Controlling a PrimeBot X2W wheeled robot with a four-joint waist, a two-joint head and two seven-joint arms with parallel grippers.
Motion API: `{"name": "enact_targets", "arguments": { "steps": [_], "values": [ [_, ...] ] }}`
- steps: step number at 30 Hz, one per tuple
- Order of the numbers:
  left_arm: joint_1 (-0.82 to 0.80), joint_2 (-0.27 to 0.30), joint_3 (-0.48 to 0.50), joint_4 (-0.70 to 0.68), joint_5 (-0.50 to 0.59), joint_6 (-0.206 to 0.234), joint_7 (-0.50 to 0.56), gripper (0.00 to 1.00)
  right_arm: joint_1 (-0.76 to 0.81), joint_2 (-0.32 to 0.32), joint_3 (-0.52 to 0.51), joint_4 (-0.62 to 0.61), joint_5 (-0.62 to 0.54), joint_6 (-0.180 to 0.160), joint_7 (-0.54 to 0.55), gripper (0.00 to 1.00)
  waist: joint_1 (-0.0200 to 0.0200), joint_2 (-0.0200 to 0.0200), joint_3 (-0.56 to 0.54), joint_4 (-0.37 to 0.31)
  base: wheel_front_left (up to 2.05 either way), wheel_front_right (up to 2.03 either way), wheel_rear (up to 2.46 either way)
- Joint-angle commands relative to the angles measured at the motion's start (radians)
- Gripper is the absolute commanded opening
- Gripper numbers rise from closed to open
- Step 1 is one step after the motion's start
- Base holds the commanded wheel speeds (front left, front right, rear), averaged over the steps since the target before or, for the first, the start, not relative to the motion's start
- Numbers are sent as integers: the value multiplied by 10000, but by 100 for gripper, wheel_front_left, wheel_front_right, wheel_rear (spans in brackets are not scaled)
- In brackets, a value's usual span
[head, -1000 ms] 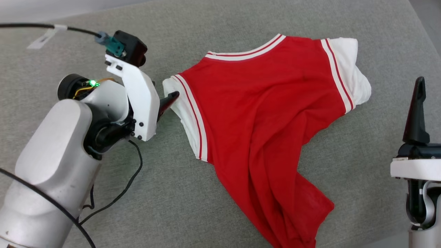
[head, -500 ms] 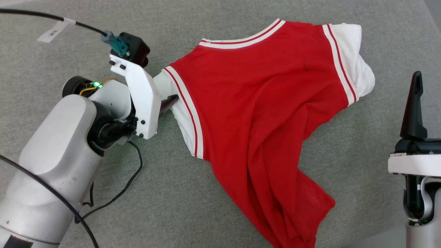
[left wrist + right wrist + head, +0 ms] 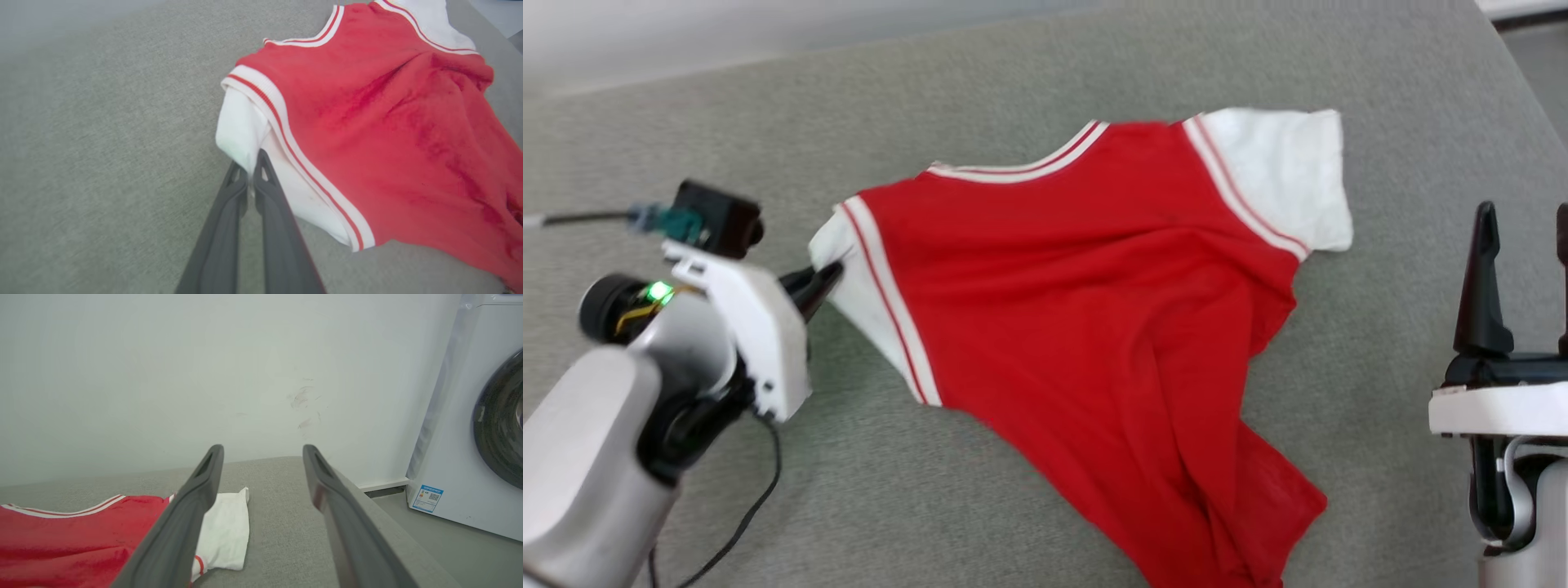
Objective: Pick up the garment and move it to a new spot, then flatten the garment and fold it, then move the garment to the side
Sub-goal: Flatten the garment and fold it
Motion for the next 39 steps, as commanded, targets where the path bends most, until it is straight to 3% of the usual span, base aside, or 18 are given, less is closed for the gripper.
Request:
{"name": "enact_targets", "arguments": {
  "steps": [1, 7, 13, 20, 21, 23, 24, 33, 39],
  "values": [
    [332, 228, 162, -288, -65, 132, -81, 0, 112, 17, -7, 28, -20, -4, -21, 100, 0, 0, -268, 262, 0, 0, 0],
    [1293, 1311, 797, -1757, 204, 1010, -126, 0, 220, 16, 162, 133, -53, -4, -21, 100, 0, 0, -387, 521, 0, 0, 0],
    [935, 1970, 796, -1973, 1175, 1618, 111, 0, 92, 16, 378, 203, -36, -4, -21, 100, 0, 0, -159, 493, 0, 0, 0],
    [308, 992, -106, -456, 1928, 1721, 48, 2, -49, 16, 692, 312, -144, -4, -21, 100, 0, 0, 118, 197, 0, 0, 0],
    [218, 799, -216, -148, 2008, 1702, -80, 12, -56, 16, 718, 320, -156, -4, -21, 100, 0, 0, 136, 158, 0, 0, 0],
    [81, 392, -339, 465, 2011, 1654, -378, 45, -50, 16, 727, 328, -179, -4, -21, 100, 0, 0, 153, 111, 0, 0, 0],
    [68, 238, -376, 831, 2025, 1628, -561, 97, -45, 16, 729, 328, -179, -4, -21, 100, 0, 0, 158, 93, 0, 0, 0],
    [51, -810, -538, 2623, 2332, 1392, -2990, 100, 149, 16, 614, 370, -355, -4, -22, 100, 0, 0, -155, 320, 0, 0, 0],
    [439, -959, -253, 2609, 2221, 1359, -4458, 100, 317, 16, 529, 403, -474, -4, -21, 100, 0, 0, -621, 716, 0, 0, 0]
  ]
}}
